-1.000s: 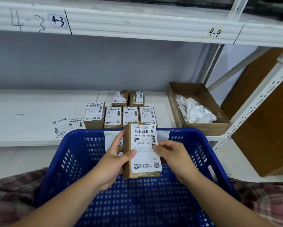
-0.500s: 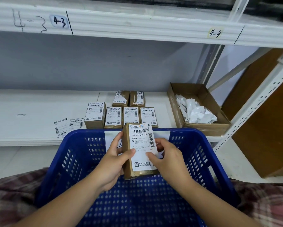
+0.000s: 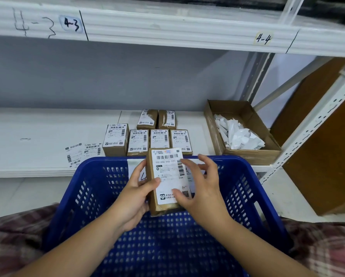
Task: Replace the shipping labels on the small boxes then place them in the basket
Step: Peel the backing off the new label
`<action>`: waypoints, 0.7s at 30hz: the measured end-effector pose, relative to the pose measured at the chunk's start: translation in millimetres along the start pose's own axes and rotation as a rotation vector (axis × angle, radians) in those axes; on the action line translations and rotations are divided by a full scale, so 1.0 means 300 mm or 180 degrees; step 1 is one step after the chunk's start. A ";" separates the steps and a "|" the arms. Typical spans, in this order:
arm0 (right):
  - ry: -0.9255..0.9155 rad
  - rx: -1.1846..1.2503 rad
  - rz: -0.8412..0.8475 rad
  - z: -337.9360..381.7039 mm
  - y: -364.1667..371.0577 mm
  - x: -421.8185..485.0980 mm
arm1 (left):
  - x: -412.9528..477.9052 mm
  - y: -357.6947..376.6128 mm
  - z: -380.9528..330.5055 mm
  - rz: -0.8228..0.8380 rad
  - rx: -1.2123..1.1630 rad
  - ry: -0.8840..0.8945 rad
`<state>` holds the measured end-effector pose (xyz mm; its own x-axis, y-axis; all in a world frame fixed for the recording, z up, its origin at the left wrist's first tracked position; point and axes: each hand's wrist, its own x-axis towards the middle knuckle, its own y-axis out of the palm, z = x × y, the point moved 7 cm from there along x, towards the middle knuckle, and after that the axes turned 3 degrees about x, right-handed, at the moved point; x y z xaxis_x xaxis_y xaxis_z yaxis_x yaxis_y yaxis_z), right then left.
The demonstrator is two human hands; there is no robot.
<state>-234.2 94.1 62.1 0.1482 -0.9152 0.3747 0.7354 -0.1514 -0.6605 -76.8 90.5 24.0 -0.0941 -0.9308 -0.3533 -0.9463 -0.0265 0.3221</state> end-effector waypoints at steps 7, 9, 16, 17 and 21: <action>0.1429 0.2345 0.0634 -0.088 0.034 0.027 | 0.000 0.007 -0.011 0.0084 -0.0183 -0.0068; 0.1479 0.2678 0.0709 -0.083 0.038 0.027 | 0.000 0.009 -0.006 0.0104 -0.0221 -0.0123; 0.1438 0.3230 0.0911 -0.050 0.023 0.033 | -0.019 0.032 -0.013 0.0374 -0.0277 -0.0150; 0.1442 0.3240 0.0928 -0.049 0.021 0.035 | -0.020 0.033 -0.013 0.0401 -0.0280 -0.0153; 0.1608 0.3230 0.0967 -0.053 0.009 0.036 | -0.021 0.039 -0.010 0.0487 -0.0172 -0.0166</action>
<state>-241.0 77.9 54.1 0.2970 -0.9413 -0.1607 0.9389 0.2572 0.2289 -86.3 94.9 32.7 -0.2530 -0.9053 -0.3413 -0.9018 0.0930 0.4219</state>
